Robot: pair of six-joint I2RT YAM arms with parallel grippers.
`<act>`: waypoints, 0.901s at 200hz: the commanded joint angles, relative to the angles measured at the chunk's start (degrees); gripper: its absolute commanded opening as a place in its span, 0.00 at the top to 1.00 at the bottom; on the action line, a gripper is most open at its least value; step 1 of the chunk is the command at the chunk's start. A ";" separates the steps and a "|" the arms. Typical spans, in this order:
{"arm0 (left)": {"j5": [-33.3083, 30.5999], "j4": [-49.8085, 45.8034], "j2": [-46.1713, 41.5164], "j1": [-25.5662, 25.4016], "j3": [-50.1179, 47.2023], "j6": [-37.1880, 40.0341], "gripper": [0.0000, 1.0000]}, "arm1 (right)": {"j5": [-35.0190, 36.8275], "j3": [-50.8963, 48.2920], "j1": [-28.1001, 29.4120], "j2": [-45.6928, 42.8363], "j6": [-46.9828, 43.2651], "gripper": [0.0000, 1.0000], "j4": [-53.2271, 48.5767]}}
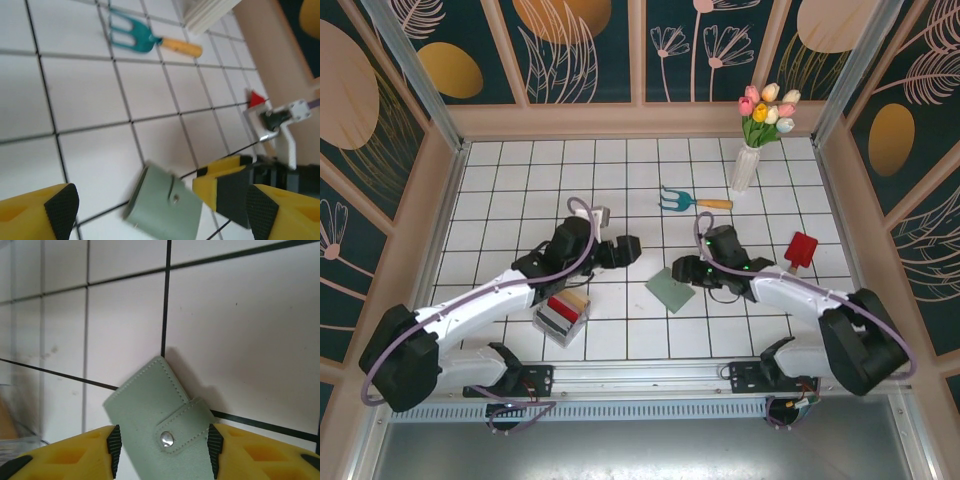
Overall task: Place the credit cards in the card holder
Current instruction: Rotate the card holder at the bottom-center of the table.
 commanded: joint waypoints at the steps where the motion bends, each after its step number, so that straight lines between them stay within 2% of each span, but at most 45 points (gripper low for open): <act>1: 5.55 1.98 -0.26 0.01 -3.00 -4.52 0.16 | 6.54 3.66 2.26 4.05 -3.59 0.48 -4.81; 32: 11.15 6.63 3.46 -0.46 -5.24 -8.48 0.23 | 5.62 5.17 4.56 8.86 -2.09 0.62 -6.58; 50: 11.23 7.62 6.15 -1.48 -5.11 -9.25 0.24 | 7.08 3.94 7.08 8.82 2.34 0.64 -7.04; 72: 12.72 7.78 9.68 -2.27 -4.38 -10.31 0.28 | 8.07 -0.14 10.01 6.55 12.40 0.65 -6.19; 91: 12.28 7.77 11.41 -3.86 -4.77 -11.83 0.29 | 7.97 -6.10 11.73 2.31 23.21 0.65 -1.83; 109: 11.06 7.98 12.61 -5.17 -6.09 -14.85 0.29 | 9.51 -10.73 12.65 -2.13 29.76 0.65 2.53; 139: 11.57 10.04 14.01 -7.27 -8.24 -17.49 0.30 | 12.09 -12.23 12.66 -6.66 31.06 0.66 0.55; 180: 12.93 16.94 16.58 -8.17 -9.21 -19.92 0.36 | 9.13 -13.68 12.66 -7.84 29.80 0.68 1.65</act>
